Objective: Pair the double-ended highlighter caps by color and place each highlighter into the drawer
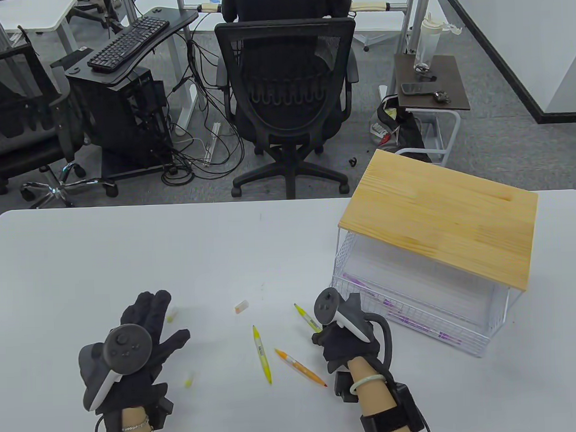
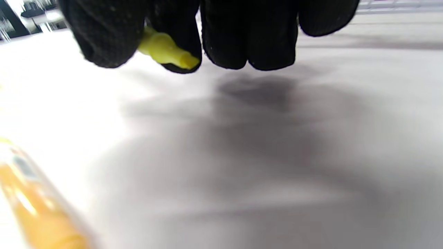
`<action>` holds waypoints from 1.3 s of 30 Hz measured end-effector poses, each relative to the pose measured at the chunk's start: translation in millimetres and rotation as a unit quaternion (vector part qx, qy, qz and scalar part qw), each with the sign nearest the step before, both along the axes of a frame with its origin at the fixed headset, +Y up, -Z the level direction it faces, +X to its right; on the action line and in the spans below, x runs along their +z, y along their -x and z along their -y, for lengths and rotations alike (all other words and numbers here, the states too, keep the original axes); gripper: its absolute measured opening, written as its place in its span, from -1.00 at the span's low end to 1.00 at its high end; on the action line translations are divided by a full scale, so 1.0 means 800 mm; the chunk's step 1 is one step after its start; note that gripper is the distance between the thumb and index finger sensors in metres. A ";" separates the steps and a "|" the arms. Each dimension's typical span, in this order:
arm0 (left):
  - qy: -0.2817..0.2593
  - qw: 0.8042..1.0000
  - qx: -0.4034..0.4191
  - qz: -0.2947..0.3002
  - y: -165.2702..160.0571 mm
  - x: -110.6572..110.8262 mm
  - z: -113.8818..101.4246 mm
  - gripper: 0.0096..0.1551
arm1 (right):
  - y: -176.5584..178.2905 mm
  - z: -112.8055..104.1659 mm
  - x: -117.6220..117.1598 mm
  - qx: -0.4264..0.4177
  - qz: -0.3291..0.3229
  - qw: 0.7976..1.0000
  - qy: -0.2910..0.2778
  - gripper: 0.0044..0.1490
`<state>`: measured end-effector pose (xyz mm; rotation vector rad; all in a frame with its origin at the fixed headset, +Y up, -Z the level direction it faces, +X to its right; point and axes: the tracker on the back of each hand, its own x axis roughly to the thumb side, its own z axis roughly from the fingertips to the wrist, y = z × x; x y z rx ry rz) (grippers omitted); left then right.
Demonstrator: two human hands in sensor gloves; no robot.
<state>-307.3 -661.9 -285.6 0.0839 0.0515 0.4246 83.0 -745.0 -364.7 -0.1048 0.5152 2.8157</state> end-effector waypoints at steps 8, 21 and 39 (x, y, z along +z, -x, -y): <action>0.073 0.992 -0.100 0.019 -0.027 -0.012 0.009 -0.05 | -0.004 -0.033 0.015 -0.100 -0.036 0.993 -0.054 -0.36; 0.152 0.947 -0.281 -0.013 -0.016 -0.002 0.084 -0.15 | 0.042 -0.072 0.047 -0.198 -0.159 0.963 -0.089 -0.38; 0.210 0.908 -0.361 -0.027 -0.019 -0.006 0.126 -0.14 | 0.061 -0.074 0.068 -0.167 -0.190 0.962 -0.102 -0.38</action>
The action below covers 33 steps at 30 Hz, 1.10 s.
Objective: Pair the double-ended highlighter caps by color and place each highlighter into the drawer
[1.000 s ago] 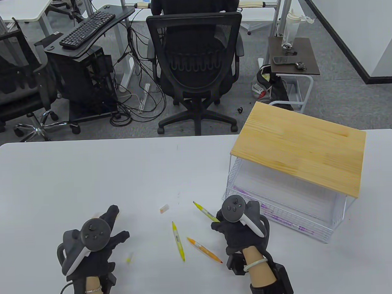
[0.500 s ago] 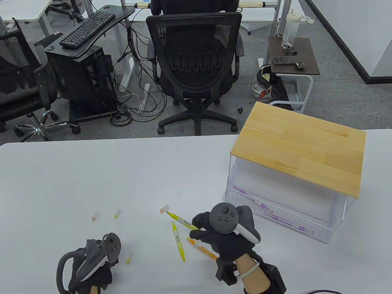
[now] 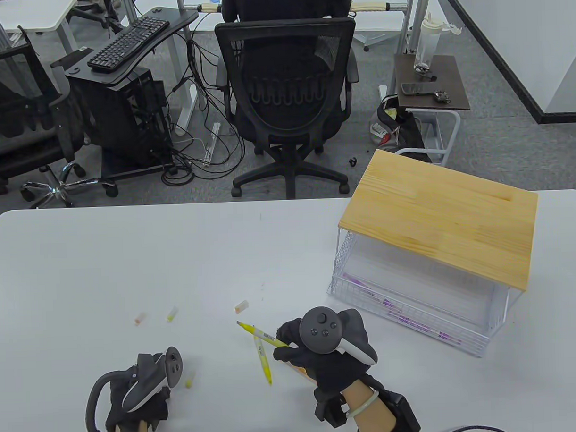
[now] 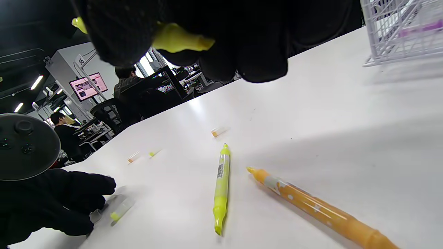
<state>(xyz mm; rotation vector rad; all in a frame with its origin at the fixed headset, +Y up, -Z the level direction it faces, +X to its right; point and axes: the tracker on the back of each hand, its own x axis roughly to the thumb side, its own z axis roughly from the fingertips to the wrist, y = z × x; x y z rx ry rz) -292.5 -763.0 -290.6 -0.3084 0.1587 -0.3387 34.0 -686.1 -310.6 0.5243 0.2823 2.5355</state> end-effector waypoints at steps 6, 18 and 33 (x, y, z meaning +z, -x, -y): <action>-0.010 1.000 -0.012 -0.002 -0.003 -0.005 0.001 -0.21 | 0.005 0.011 -0.005 0.010 -0.001 1.000 0.013 -0.38; -0.046 0.998 0.037 -0.012 -0.010 -0.003 -0.019 -0.29 | 0.007 0.025 -0.013 0.021 -0.002 0.999 0.032 -0.38; -0.217 0.905 0.365 0.032 -0.050 -0.009 -0.128 -0.34 | -0.004 0.023 -0.017 0.001 0.021 0.999 0.029 -0.39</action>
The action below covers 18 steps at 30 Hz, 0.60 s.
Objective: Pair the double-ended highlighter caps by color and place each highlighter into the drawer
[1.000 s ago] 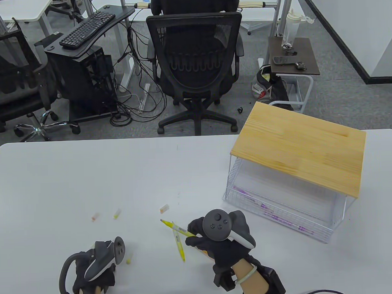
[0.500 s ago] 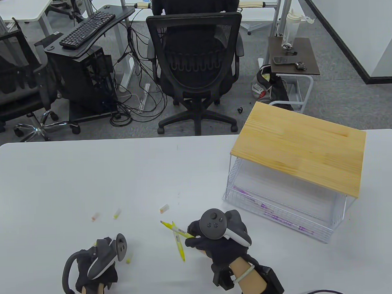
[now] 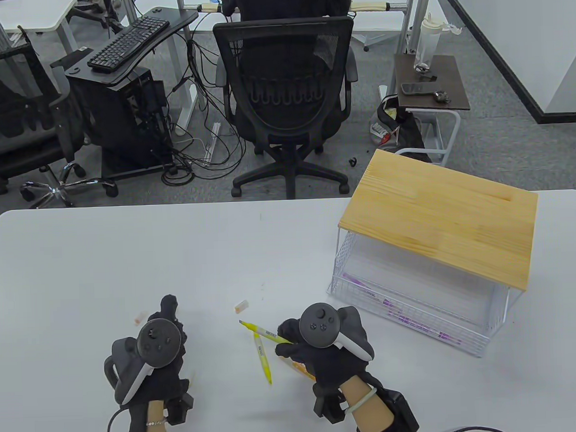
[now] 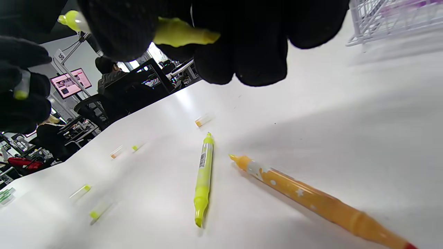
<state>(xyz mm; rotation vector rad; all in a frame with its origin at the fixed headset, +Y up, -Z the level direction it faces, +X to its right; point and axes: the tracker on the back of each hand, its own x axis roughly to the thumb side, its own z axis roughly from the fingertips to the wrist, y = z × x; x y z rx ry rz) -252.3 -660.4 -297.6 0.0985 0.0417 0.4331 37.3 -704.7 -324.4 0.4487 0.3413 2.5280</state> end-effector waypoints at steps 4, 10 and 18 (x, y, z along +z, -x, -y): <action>-0.022 0.999 0.032 0.027 -0.019 -0.009 0.022 -0.34 | -0.003 0.000 0.000 0.008 0.007 1.000 -0.009 -0.39; -0.014 0.998 0.026 0.051 -0.017 -0.017 0.032 -0.34 | -0.009 0.005 -0.007 0.010 0.019 1.000 -0.007 -0.39; -0.036 0.996 0.027 0.078 -0.020 -0.011 0.022 -0.40 | -0.009 0.002 -0.003 0.010 0.034 0.998 -0.043 -0.38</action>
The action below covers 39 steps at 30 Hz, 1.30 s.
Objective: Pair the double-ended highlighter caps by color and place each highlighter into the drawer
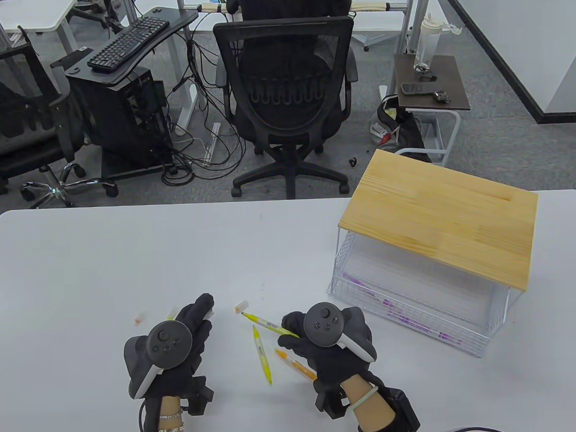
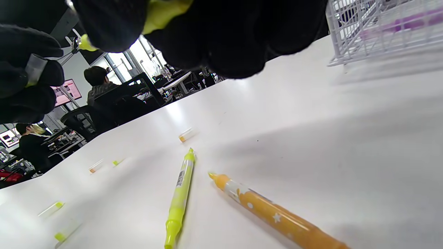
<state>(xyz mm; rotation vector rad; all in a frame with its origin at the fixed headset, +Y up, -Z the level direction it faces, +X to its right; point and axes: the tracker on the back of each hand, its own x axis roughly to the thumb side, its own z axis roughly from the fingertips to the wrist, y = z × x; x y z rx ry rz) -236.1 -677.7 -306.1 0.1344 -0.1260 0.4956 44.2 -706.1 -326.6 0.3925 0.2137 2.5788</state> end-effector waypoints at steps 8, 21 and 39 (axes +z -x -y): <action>0.000 0.999 -0.032 0.020 -0.020 0.002 -0.002 -0.47 | 0.002 -0.011 0.012 0.000 -0.004 0.999 -0.032 -0.39; 0.007 0.997 -0.019 0.076 -0.033 0.003 -0.002 -0.47 | 0.003 -0.014 0.016 -0.007 0.004 0.999 -0.047 -0.33; -0.061 0.991 -0.006 0.119 -0.041 0.021 -0.022 -0.48 | -0.012 -0.020 0.013 -0.031 -0.017 0.999 -0.019 -0.43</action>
